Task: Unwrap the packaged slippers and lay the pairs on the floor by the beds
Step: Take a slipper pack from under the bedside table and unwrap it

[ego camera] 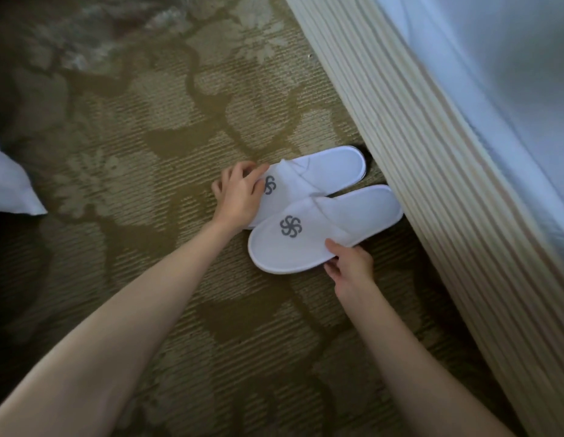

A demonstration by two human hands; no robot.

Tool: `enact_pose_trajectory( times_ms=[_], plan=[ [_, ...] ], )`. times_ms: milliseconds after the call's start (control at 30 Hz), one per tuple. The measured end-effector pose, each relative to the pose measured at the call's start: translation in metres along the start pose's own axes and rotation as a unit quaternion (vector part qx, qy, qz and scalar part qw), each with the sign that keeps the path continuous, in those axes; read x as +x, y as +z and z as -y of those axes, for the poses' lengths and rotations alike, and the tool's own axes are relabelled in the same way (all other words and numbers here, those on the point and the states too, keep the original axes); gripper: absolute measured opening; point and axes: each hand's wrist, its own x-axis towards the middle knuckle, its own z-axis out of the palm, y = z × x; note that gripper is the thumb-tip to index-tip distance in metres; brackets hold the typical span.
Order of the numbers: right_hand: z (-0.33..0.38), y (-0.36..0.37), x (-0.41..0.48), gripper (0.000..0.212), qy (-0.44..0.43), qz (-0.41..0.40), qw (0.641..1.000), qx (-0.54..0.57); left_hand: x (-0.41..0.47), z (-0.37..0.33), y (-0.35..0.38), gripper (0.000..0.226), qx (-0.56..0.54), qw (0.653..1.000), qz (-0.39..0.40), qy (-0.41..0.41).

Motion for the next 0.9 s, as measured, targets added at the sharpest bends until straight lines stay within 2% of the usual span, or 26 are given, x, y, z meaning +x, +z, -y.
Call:
enact_pose_trajectory(
  times_ms=[200,333,500,667,900],
  plan=[
    [-0.005,0.002,0.004,0.029,-0.008,-0.048,0.997,-0.06,-0.015,0.006,-0.005,0.046,0.005,0.997,0.053,0.049],
    [-0.009,0.005,0.001,0.029,-0.025,-0.044,0.997,-0.065,-0.033,0.01,0.002,0.051,0.071,0.992,0.066,0.077],
    [-0.011,0.007,-0.003,0.036,-0.048,-0.025,0.994,-0.093,-0.062,0.014,0.015,0.057,0.073,0.986,0.097,0.11],
    [-0.012,0.003,-0.003,0.038,-0.07,-0.007,0.989,-0.134,-0.076,0.016,0.017,0.06,0.103,0.984,0.106,0.099],
    [-0.02,0.002,-0.005,0.039,-0.123,-0.072,0.978,-0.155,-0.082,0.016,0.01,0.06,0.157,0.979,0.107,0.07]
  ],
)
